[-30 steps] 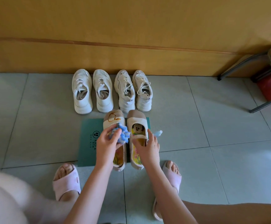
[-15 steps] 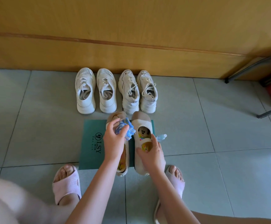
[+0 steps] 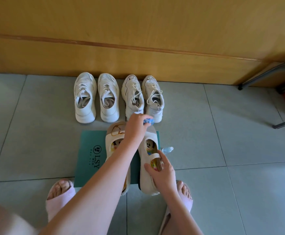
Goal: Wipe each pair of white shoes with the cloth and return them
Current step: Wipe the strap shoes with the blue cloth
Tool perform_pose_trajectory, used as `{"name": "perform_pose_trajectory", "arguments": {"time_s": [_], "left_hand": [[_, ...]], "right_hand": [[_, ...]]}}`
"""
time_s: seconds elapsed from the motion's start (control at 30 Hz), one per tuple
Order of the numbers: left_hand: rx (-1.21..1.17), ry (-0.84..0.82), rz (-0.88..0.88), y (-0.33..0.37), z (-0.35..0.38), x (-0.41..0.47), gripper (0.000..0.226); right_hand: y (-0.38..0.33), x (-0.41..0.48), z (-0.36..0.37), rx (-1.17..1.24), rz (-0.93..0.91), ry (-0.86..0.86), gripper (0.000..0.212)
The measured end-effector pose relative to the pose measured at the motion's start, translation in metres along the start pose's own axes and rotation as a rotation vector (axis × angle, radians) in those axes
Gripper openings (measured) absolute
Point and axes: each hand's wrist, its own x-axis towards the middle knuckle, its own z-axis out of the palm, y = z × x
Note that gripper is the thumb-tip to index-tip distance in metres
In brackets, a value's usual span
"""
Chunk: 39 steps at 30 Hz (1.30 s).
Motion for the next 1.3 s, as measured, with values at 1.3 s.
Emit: {"name": "perform_pose_trajectory", "arguments": {"time_s": [1.3], "left_hand": [[0.223, -0.206, 0.187, -0.005, -0.021, 0.011, 0.024]], "right_hand": [[0.002, -0.004, -0.011, 0.150, 0.009, -0.062, 0.067]]}}
